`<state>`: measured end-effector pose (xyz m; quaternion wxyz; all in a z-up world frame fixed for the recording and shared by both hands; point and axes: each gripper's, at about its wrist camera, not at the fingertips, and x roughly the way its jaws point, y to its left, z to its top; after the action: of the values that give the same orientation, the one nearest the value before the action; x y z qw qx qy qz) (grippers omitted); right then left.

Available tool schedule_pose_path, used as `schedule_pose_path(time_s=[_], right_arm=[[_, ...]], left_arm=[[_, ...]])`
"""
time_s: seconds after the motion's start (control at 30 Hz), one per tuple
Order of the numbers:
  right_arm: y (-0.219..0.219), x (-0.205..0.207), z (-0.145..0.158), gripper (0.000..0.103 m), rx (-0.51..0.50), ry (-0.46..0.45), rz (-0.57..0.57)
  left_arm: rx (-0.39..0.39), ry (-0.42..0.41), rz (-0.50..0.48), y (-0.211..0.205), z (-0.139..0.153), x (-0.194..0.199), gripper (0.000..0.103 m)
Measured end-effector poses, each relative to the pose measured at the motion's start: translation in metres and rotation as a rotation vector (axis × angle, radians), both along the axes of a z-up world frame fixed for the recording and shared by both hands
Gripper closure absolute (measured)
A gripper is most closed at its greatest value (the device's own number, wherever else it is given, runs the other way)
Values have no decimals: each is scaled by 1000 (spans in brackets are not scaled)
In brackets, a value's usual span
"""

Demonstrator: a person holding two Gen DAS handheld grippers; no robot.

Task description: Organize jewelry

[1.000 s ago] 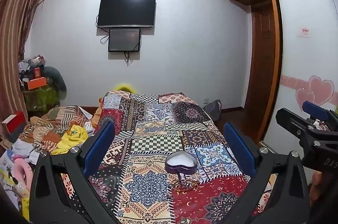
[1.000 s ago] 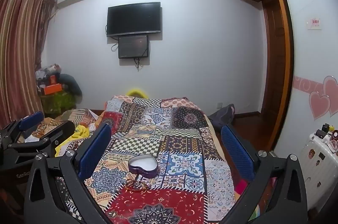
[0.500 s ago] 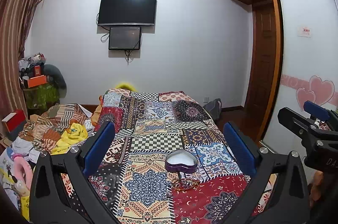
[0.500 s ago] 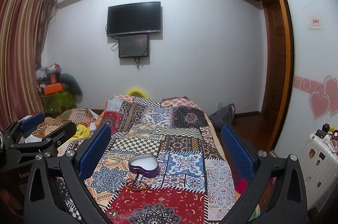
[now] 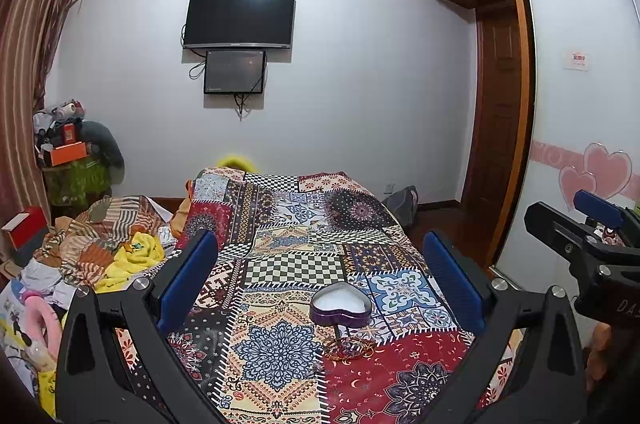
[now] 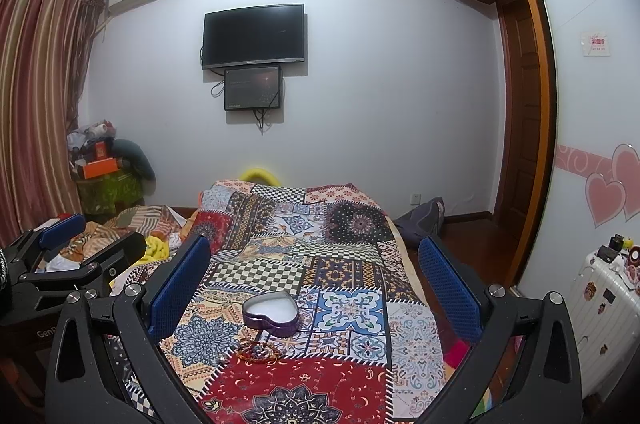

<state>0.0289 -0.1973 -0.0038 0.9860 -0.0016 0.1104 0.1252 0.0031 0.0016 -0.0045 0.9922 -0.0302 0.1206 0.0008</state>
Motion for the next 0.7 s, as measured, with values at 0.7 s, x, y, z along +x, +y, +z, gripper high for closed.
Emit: schedule_pose_path(time_s=[0.7], right_arm=[[-1, 0, 0, 0, 3, 2, 3]], left_arm=[[3, 1, -9, -3, 0, 0, 0]])
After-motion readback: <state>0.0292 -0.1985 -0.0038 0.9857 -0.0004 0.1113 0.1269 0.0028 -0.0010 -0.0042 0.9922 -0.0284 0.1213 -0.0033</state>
